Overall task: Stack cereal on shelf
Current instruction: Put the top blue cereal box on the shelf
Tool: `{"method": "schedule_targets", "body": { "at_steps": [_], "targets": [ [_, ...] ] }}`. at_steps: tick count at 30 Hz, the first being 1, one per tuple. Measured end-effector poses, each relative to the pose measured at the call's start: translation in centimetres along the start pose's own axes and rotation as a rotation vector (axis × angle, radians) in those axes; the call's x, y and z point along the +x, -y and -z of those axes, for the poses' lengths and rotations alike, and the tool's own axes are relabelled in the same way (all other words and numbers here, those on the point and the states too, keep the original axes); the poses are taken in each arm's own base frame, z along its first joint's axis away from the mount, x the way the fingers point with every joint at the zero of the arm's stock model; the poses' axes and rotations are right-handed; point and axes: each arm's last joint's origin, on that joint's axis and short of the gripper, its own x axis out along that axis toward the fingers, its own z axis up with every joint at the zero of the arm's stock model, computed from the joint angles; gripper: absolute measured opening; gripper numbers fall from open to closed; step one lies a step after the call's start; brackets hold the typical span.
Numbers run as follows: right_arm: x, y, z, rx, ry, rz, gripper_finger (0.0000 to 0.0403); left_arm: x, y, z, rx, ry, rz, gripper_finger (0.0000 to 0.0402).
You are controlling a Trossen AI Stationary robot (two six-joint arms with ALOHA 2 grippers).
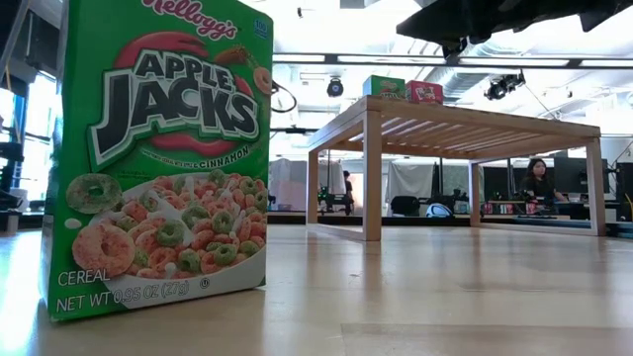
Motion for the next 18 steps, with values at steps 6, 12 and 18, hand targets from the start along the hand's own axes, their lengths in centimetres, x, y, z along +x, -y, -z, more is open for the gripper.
{"method": "schedule_targets", "body": {
  "at_steps": [6,12,18],
  "targets": [
    [0.0,0.0,0.0,0.000,0.000,0.000,0.0000,-0.4,0.8,-0.5,0.015,0.001,-0.004,0.0239],
    [0.0,0.0,0.0,0.000,0.000,-0.001,0.0000,-1.6,1.6,-0.9,0.030,0.011,-0.023,0.0190],
    [0.0,0.0,0.0,0.000,0.000,-0.001,0.0000,-1.7,2.2,-1.2,0.029,0.001,-0.008,0.0144]
  ]
}}
